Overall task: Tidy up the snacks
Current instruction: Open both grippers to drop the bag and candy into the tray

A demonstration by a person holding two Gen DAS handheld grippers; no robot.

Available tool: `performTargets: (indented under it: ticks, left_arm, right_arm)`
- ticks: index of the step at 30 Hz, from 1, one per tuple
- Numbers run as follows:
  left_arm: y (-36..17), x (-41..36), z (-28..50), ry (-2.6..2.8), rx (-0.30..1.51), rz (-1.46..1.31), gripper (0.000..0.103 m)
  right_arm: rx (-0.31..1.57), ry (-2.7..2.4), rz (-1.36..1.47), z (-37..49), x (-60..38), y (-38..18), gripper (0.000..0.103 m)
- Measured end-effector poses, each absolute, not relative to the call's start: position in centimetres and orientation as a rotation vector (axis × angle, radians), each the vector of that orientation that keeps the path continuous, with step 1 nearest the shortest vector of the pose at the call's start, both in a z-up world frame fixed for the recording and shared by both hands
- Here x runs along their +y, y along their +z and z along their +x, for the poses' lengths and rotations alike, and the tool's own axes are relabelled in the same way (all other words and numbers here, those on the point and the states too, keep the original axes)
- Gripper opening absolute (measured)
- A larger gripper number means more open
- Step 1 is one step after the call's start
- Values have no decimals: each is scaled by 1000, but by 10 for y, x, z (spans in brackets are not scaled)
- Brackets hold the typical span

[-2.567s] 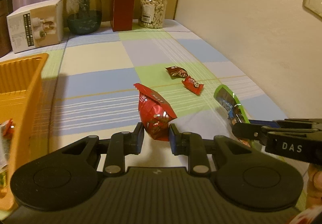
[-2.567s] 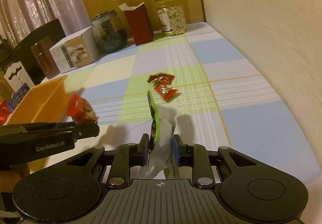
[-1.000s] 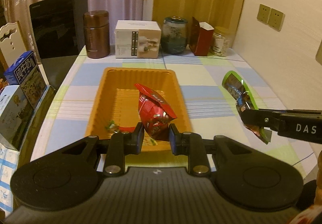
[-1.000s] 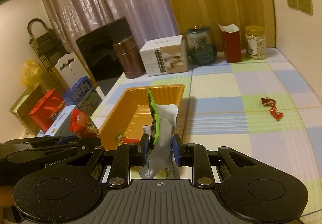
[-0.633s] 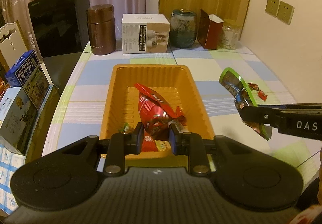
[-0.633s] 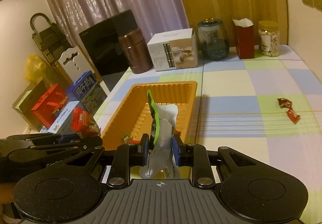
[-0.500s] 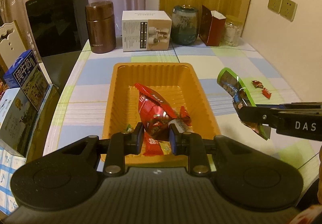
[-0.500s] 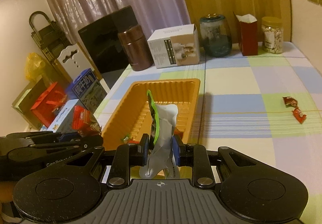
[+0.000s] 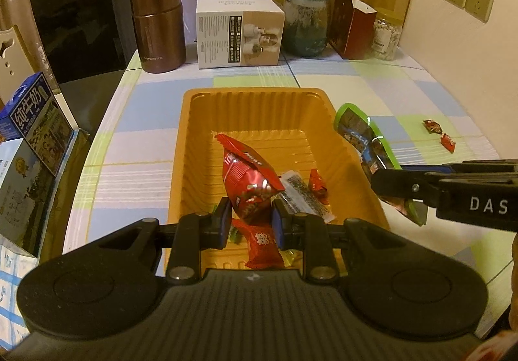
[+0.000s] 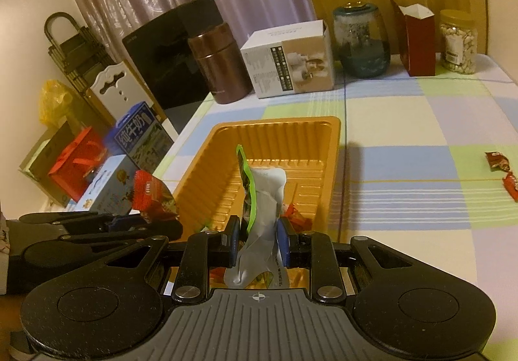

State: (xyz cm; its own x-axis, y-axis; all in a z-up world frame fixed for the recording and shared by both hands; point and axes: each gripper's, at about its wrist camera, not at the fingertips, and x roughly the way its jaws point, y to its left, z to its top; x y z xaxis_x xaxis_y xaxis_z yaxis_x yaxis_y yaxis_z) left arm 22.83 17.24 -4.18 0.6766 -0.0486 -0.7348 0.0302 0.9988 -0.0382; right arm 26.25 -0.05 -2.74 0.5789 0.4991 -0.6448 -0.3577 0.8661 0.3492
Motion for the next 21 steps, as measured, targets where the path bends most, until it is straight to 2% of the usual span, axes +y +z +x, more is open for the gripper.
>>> performTargets:
  ticks: [5,7,21]
  left_arm:
    - [-50,173,238,-46,843,-19,24]
    - [-54,172,239,-40,851,-10,42]
    - [-53,191,216,13,821,-78,42]
  right_arm:
    - [817,507,194,268,4,-31,25]
    - [821,505,196,270,4,-33,25]
    - [832,497,215,270,6,-38,25]
